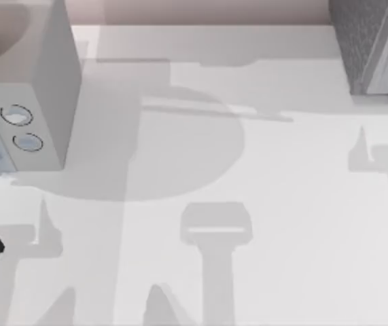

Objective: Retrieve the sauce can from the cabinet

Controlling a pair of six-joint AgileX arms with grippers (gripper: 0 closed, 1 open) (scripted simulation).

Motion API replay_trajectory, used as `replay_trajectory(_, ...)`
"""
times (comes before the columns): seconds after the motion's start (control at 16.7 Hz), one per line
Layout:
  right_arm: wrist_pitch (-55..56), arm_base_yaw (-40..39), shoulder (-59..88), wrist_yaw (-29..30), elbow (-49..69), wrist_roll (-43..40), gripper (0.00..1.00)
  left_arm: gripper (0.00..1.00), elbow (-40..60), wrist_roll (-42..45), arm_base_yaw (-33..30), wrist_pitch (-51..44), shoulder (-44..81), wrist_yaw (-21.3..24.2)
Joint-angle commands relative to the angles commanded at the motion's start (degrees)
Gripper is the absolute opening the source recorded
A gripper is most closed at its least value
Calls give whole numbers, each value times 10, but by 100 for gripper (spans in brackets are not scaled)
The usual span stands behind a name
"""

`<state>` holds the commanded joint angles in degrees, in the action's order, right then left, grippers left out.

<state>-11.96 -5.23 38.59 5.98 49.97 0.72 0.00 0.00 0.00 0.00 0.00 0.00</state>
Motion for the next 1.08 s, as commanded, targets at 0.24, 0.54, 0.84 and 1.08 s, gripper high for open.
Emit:
replay_trajectory(0.24,-42,-23,153,24,225,5,100,100,0,0,0,0,0,0)
replay_trajectory(0.54,-94,-45,312,46,429,4,100,100,0,0,0,0,0,0)
replay_trajectory(0.84,-120,-53,375,53,498,2,100,100,0,0,0,0,0,0)
replay_trajectory(1.08,-118,-51,373,52,496,2,100,100,0,0,0,0,0,0)
